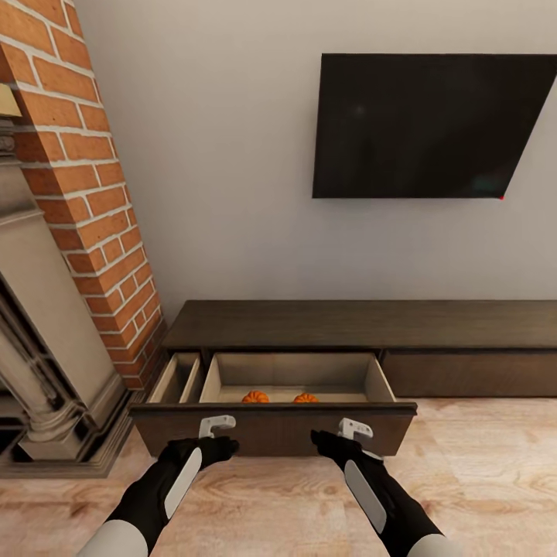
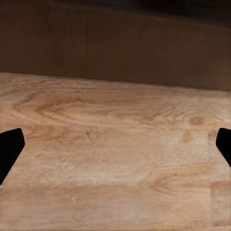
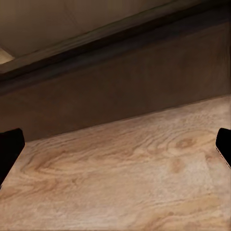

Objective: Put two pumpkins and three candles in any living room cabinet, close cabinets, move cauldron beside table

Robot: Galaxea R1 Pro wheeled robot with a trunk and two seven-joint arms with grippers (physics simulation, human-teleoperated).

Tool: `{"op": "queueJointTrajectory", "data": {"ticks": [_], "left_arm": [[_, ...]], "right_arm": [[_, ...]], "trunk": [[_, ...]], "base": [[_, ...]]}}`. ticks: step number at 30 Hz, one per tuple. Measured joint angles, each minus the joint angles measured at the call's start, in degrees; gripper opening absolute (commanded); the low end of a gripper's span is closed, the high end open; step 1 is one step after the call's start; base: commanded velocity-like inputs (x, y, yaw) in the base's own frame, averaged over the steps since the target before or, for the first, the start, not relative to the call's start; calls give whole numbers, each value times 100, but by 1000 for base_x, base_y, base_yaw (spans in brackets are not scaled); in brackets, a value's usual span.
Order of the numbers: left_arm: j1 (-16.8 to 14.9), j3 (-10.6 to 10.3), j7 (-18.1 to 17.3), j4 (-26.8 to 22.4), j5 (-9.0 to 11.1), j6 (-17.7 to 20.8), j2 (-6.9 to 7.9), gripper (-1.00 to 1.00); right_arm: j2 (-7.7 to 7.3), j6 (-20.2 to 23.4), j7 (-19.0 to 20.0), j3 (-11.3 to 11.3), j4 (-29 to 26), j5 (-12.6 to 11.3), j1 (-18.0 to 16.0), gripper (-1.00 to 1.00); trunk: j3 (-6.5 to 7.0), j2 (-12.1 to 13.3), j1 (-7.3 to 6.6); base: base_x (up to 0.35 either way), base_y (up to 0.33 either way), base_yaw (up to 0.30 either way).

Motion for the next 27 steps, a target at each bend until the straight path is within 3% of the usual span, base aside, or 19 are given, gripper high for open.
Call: {"op": "queueJointTrajectory", "data": {"ticks": [3, 7, 12, 17, 27], "left_arm": [[8, -8, 5, 17, -53, -410, 0, 100], [11, 5, 10, 22, -81, -590, 0, 100], [11, 8, 14, 22, -89, -625, 0, 100], [11, 16, 18, 23, -91, -775, 7, 100], [27, -12, 210, 65, -126, -1413, 4, 100]], "right_arm": [[7, -398, 10, 12, 16, 1, 0, 100], [13, -798, 29, 24, 147, -11, 0, 100], [15, -892, 52, 12, 745, 18, 0, 100], [16, -906, 63, 8, 940, 48, 0, 100], [24, -1468, 61, 14, 1067, 489, 1, 100]], "trunk": [[-54, -120, 66], [-126, -281, 154], [-216, -481, 264], [-305, -682, 374], [-485, -1083, 593]], "base": [[0, 0, 0], [0, 0, 0], [0, 0, 0], [0, 0, 0], [0, 0, 0]]}}
